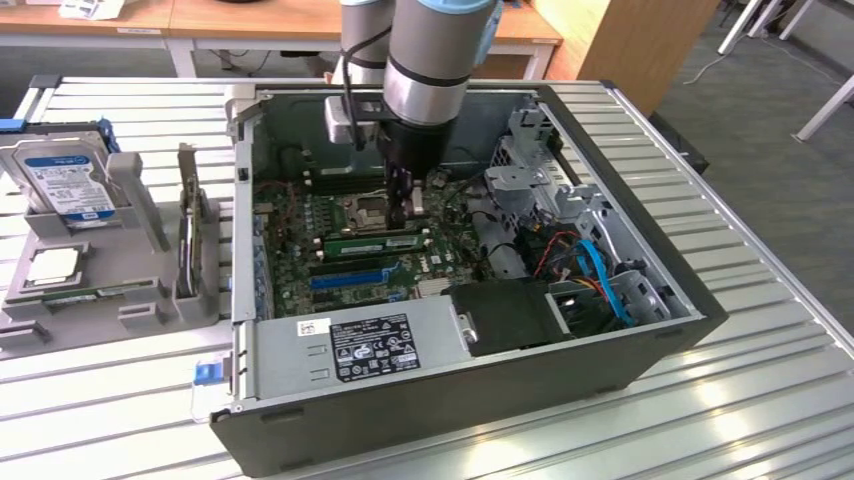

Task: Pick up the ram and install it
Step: 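Press down the ram until it locks into place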

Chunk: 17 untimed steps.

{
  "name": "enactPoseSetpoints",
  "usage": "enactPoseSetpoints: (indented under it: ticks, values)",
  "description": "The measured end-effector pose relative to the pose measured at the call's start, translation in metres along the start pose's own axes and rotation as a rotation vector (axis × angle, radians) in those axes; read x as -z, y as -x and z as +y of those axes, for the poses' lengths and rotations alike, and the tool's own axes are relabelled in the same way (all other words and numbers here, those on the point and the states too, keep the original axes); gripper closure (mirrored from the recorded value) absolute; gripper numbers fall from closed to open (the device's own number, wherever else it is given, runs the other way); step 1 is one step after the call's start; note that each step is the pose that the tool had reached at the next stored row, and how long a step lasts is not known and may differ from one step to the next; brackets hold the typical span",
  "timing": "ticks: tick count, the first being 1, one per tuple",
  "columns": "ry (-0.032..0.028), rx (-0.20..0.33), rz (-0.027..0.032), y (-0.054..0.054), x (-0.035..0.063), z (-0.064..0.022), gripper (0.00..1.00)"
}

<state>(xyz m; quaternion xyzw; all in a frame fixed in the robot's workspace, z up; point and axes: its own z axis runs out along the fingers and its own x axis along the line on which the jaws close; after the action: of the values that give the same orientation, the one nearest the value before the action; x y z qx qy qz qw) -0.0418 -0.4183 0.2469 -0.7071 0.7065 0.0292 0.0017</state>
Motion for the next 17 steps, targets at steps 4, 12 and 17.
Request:
enactPoseSetpoints:
  ticks: [4,12,17]
  values:
    - [-0.0008,0.0,0.0,0.0,-0.0004,0.0108,0.9]
    - [-0.0015,0.0,0.0,0.0,-0.0012,0.029,0.9]
    - [-0.0017,0.0,0.0,0.0,-0.0015,0.0381,0.9]
